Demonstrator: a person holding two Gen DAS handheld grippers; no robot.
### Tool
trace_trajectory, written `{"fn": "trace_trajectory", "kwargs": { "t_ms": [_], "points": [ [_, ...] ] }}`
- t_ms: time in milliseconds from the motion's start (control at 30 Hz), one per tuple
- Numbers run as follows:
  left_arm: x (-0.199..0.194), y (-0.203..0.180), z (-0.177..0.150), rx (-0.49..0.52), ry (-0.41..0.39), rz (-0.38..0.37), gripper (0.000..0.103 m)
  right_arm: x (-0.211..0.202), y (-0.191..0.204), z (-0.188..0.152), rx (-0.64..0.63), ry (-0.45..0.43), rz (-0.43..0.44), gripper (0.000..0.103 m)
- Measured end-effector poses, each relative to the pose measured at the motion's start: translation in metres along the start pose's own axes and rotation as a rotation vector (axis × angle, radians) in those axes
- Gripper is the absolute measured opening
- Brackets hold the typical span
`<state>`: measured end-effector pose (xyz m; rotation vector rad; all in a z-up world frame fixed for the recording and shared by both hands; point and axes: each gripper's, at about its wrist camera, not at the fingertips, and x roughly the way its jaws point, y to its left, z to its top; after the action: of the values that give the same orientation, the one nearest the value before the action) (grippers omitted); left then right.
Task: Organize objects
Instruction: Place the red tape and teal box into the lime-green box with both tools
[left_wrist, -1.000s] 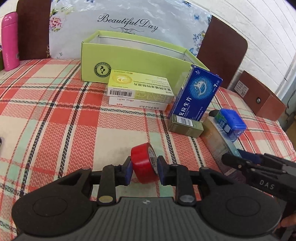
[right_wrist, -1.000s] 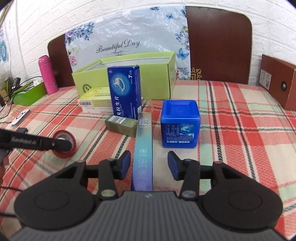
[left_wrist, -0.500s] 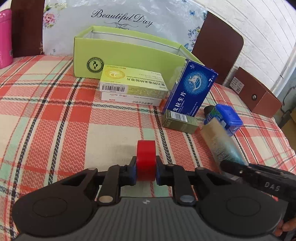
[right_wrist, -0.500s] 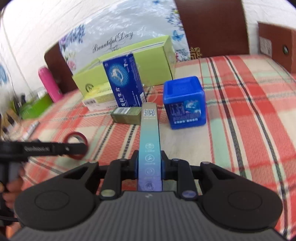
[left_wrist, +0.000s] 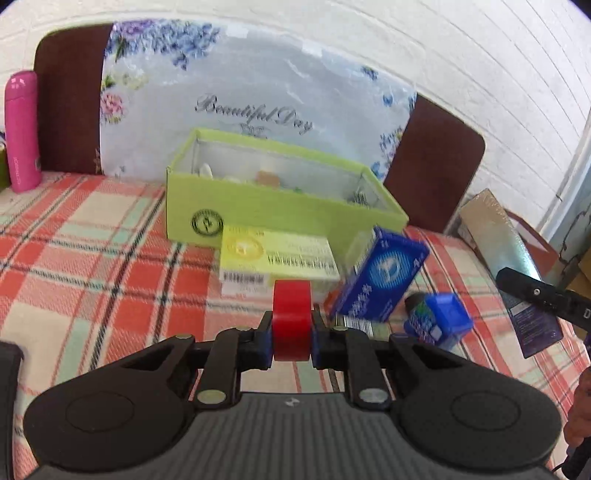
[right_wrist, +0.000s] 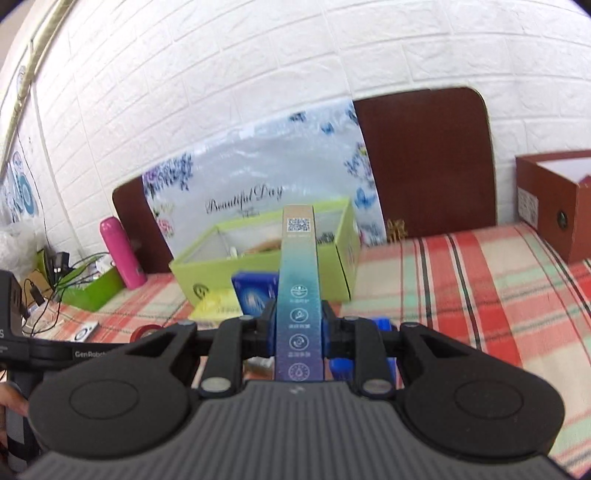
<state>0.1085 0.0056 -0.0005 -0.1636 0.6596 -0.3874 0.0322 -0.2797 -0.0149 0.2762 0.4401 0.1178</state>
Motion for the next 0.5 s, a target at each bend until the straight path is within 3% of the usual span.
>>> {"fn": "trace_trajectory", "kwargs": {
  "t_ms": [267, 500],
  "points": [
    [0.008, -0.004, 0.049, 0.036, -0.076, 0.052, 0.019, 0.056, 0.004, 0.043, -0.004, 0.000, 0.019, 0.022],
    [0.040, -0.001, 0.098, 0.023, -0.104, 0.096, 0.019, 0.118, 0.011, 0.066, 0.002, 0.049, 0.039, 0.022]
  ]
}}
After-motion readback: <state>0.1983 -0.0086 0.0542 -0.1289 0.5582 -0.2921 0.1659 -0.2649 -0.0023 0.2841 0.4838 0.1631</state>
